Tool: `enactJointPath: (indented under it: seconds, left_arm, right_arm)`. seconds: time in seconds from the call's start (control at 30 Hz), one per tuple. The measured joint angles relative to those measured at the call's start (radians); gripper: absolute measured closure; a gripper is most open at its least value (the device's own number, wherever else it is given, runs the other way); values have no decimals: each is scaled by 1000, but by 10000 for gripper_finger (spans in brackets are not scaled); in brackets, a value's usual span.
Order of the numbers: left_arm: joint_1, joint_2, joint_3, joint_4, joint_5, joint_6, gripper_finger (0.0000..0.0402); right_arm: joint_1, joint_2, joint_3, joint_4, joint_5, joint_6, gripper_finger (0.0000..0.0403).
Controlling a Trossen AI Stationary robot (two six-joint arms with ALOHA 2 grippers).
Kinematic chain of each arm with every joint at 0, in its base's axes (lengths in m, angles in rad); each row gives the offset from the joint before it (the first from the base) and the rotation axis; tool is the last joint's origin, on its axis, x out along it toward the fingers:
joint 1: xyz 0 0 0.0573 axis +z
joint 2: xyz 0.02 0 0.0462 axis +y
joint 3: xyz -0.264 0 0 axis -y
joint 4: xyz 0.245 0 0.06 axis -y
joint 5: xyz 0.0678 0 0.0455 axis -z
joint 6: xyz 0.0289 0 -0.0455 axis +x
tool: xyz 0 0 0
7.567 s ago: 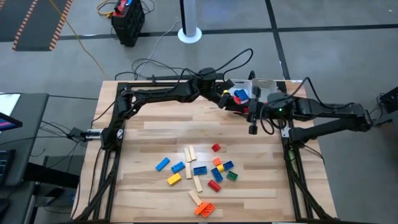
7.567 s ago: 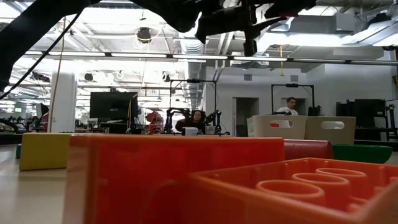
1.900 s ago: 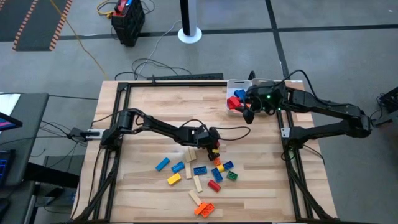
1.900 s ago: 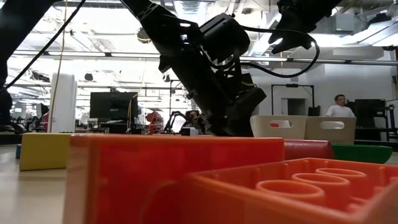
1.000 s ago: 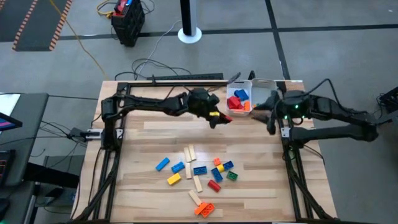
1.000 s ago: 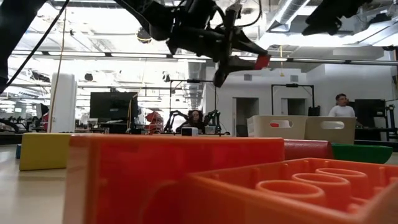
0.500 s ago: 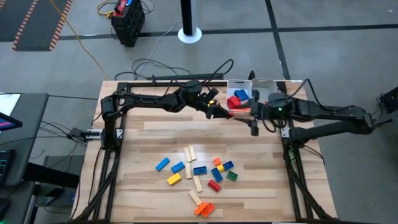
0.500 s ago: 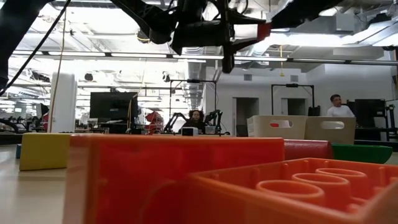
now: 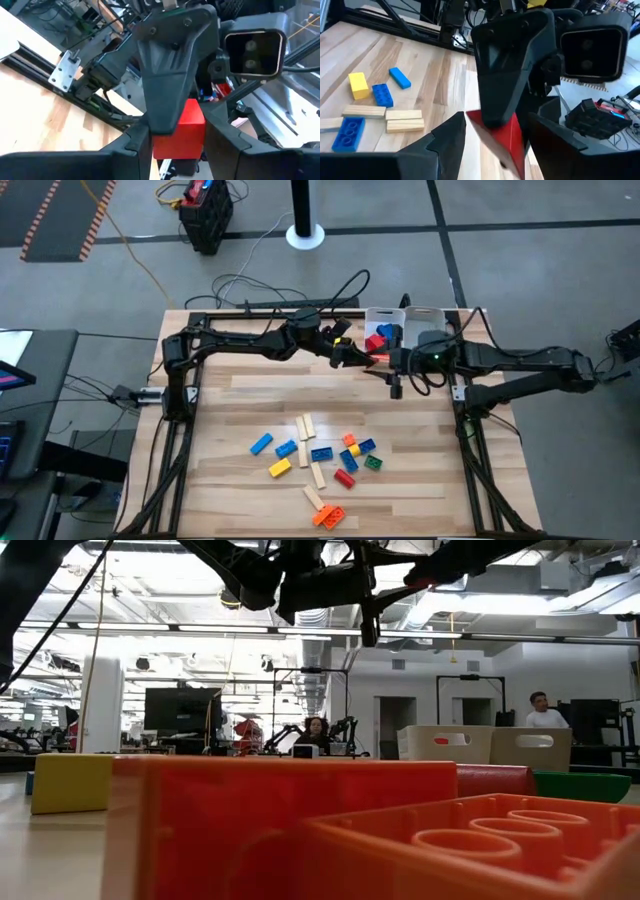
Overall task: Sort blocks by size
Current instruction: Put the small red triangular wooden block into the gray bin
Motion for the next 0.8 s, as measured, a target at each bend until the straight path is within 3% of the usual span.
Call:
enactJointPath:
  seconds: [0.17,0.43,0.57,0.8]
  left_arm:
    - [0,0,0,31,-2,-16,270]
    - [-1,0,0,25,-4,-59,269]
    - [-1,0,0,27,-6,-70,265]
    - [17,0,0,28,-25,-67,205]
  right_arm:
    - [0,24,1,60,0,-29,175]
    - [-9,25,1,57,-4,-58,258]
    - [-9,26,1,59,-3,-49,258]
    - [-10,9,1,36,32,41,276]
